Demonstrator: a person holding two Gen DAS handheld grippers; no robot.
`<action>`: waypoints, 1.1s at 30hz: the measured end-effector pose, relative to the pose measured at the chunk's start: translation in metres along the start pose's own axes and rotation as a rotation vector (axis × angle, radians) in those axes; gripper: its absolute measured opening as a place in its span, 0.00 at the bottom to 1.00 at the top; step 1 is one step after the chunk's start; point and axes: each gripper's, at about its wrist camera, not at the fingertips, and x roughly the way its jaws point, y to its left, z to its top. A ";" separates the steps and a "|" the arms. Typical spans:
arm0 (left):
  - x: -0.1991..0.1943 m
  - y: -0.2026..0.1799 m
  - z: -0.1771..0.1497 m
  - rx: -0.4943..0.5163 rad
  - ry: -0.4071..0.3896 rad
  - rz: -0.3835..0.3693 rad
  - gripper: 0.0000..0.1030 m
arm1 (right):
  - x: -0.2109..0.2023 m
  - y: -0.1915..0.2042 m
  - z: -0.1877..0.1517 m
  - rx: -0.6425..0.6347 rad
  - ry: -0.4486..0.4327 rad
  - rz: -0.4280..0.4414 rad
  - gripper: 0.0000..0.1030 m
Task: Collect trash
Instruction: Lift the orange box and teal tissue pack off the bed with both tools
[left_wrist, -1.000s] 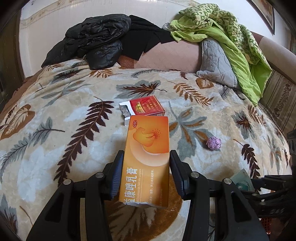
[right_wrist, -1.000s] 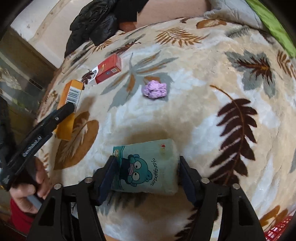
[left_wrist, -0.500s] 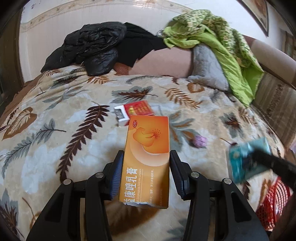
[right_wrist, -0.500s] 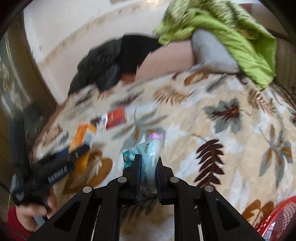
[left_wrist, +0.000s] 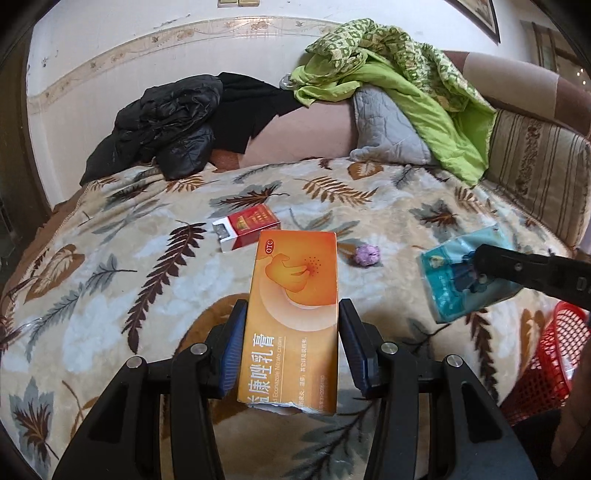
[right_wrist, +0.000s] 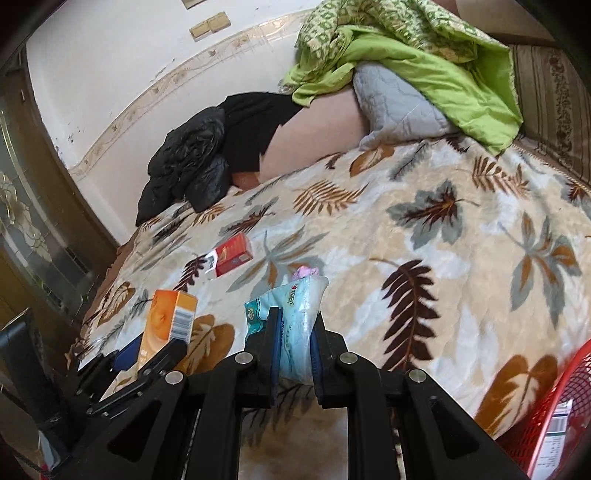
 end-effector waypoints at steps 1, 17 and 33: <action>0.001 0.001 -0.001 -0.001 0.002 0.002 0.46 | 0.001 0.001 0.000 -0.004 0.001 0.002 0.14; 0.009 0.006 -0.002 0.013 0.010 0.029 0.46 | 0.010 0.002 -0.001 0.014 0.027 0.024 0.14; 0.010 0.005 -0.002 0.013 0.011 0.021 0.46 | 0.001 -0.003 0.000 0.026 0.007 0.023 0.14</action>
